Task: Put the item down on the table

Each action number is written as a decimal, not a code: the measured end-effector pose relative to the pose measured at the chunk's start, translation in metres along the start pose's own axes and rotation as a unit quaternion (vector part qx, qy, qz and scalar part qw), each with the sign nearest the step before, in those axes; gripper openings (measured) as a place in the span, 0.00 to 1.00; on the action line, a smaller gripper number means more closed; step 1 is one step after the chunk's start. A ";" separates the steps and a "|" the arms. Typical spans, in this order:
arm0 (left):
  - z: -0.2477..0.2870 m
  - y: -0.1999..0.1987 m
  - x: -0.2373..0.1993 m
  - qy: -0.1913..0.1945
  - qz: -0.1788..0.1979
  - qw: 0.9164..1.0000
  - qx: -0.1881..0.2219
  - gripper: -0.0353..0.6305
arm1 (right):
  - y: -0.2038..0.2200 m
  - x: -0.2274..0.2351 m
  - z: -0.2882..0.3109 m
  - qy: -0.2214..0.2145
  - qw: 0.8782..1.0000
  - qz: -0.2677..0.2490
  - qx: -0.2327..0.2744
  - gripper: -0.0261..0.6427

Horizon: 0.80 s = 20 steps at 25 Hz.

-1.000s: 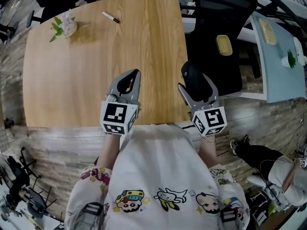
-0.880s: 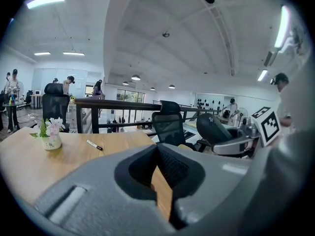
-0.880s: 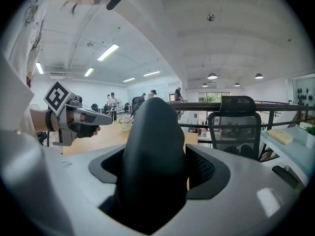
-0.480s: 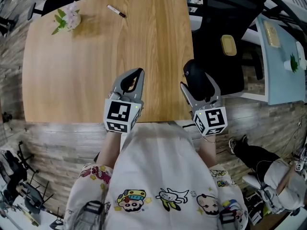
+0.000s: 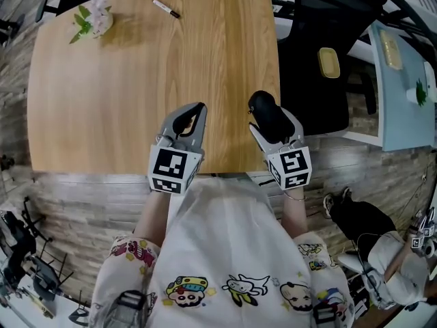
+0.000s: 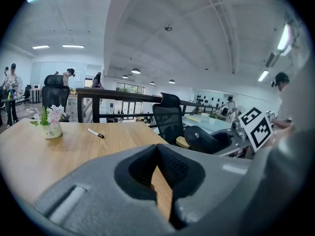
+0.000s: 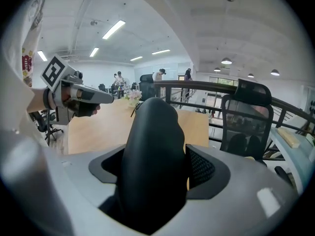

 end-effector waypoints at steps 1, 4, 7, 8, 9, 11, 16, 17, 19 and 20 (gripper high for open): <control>0.000 0.002 0.000 0.001 -0.001 1.000 -0.002 0.06 | 0.005 -0.003 0.004 -0.006 1.000 -0.002 -0.008 0.57; 0.001 0.009 0.000 0.005 -0.008 1.000 -0.011 0.06 | 0.017 -0.007 0.014 -0.016 1.000 0.000 -0.026 0.57; 0.002 0.015 -0.001 0.008 -0.010 1.000 -0.018 0.06 | 0.028 -0.009 0.025 -0.022 0.999 0.007 -0.039 0.57; 0.002 0.017 -0.001 0.008 -0.011 1.000 -0.021 0.06 | 0.032 -0.010 0.028 -0.026 0.999 0.010 -0.044 0.57; 0.002 0.019 -0.001 0.009 -0.012 1.000 -0.023 0.06 | 0.037 -0.011 0.031 -0.029 0.998 0.014 -0.050 0.57; 0.004 0.024 0.000 0.011 -0.011 0.999 -0.028 0.06 | 0.046 -0.012 0.037 -0.034 0.997 0.021 -0.061 0.57; 0.008 0.035 0.004 0.021 -0.015 0.999 -0.039 0.06 | 0.068 -0.014 0.051 -0.037 0.995 0.031 -0.087 0.57; 0.009 0.037 0.005 0.023 -0.014 0.999 -0.041 0.06 | 0.072 -0.015 0.054 -0.037 0.994 0.032 -0.093 0.57; 0.011 0.040 0.006 0.028 -0.016 0.999 -0.044 0.06 | 0.080 -0.017 0.060 -0.040 0.993 0.034 -0.104 0.57; 0.011 0.042 0.007 0.029 -0.017 0.998 -0.045 0.06 | 0.084 -0.018 0.063 -0.043 0.992 0.037 -0.109 0.57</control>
Point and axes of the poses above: the fingertips, and each gripper's own axes: z forward along the fingers, x to its right, y out of its underside, the point moved 5 cm from there along -z, backward along the fingers, and after that the axes turned 4 degrees about y, right-handed, at the moved point
